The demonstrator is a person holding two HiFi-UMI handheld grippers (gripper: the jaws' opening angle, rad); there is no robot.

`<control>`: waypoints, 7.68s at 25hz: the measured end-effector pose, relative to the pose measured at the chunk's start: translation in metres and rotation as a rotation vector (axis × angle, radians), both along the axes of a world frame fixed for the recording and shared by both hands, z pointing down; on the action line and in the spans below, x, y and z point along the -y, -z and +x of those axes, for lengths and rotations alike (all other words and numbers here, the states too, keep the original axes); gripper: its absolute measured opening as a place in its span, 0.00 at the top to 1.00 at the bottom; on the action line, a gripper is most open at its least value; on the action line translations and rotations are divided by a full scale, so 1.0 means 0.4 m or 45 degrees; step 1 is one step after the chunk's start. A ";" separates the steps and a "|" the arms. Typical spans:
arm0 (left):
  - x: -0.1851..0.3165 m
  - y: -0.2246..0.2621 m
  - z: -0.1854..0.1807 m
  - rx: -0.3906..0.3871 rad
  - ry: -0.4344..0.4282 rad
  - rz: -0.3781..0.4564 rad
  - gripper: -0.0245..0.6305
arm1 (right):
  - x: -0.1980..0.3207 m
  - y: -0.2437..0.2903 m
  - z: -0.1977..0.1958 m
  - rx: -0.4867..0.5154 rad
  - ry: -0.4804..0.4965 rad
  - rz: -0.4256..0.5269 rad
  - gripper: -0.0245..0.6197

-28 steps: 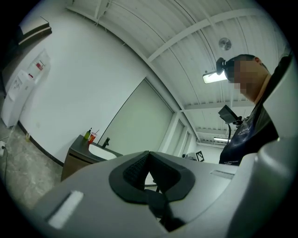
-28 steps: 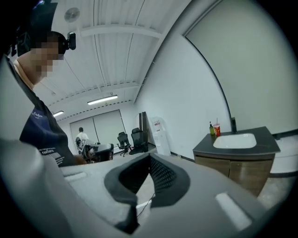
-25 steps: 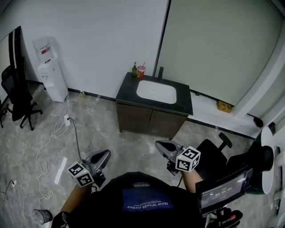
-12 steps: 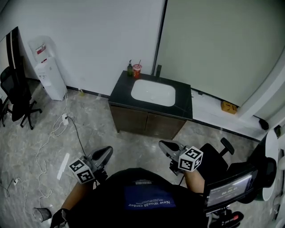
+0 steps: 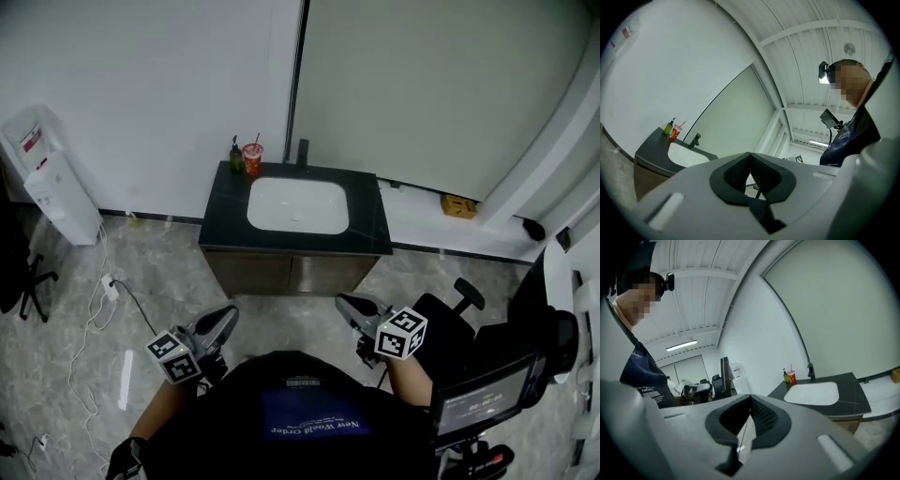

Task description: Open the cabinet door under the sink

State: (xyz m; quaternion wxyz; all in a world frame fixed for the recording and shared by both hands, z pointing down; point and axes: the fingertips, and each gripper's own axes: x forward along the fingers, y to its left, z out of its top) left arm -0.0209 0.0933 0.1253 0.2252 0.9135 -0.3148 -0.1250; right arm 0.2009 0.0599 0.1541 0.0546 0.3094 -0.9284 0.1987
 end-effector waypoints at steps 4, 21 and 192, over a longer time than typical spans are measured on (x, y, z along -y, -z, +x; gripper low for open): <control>0.155 0.026 -0.062 0.023 -0.091 0.035 0.96 | 0.113 0.008 -0.056 -0.035 -0.076 0.001 0.96; 0.517 -0.059 -0.023 0.053 -0.160 -0.079 0.96 | 0.444 -0.054 -0.053 -0.028 -0.067 -0.049 0.96; 0.200 -0.834 -0.408 -0.266 0.491 -0.536 0.96 | 0.356 -1.162 -0.629 -1.300 0.760 -0.716 0.74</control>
